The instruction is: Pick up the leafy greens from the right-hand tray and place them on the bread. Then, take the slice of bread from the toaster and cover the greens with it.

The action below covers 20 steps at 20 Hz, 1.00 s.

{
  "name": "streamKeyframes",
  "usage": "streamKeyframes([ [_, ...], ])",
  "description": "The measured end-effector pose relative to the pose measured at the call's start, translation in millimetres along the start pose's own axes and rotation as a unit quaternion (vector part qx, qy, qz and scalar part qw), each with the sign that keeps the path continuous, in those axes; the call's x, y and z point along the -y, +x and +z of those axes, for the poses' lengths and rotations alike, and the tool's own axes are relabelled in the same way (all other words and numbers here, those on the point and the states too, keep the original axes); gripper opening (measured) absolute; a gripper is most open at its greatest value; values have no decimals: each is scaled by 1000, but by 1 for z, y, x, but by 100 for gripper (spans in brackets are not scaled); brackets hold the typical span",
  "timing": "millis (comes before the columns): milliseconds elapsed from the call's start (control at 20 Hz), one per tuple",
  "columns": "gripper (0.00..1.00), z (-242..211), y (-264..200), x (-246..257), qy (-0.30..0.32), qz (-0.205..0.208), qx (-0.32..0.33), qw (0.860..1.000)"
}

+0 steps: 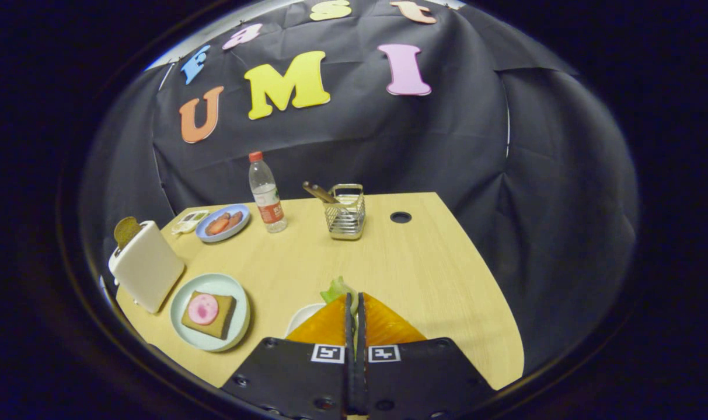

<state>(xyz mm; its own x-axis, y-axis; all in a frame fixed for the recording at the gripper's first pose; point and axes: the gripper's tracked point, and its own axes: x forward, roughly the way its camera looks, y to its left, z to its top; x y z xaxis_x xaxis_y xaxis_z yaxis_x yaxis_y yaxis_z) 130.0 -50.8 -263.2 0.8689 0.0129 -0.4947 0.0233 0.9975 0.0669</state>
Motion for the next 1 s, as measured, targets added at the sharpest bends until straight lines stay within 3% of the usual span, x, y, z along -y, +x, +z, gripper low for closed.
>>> streamKeyframes([
  [200, 0, 21, -24, -41, -10, 11, 7, 1000],
  [500, 0, 36, -45, -147, -22, 58, 13, 998],
  [800, 0, 16, -43, -271, -10, 122, -8, 992],
  [1000, 0, -6, -26, -325, 18, 147, -35, 988],
])
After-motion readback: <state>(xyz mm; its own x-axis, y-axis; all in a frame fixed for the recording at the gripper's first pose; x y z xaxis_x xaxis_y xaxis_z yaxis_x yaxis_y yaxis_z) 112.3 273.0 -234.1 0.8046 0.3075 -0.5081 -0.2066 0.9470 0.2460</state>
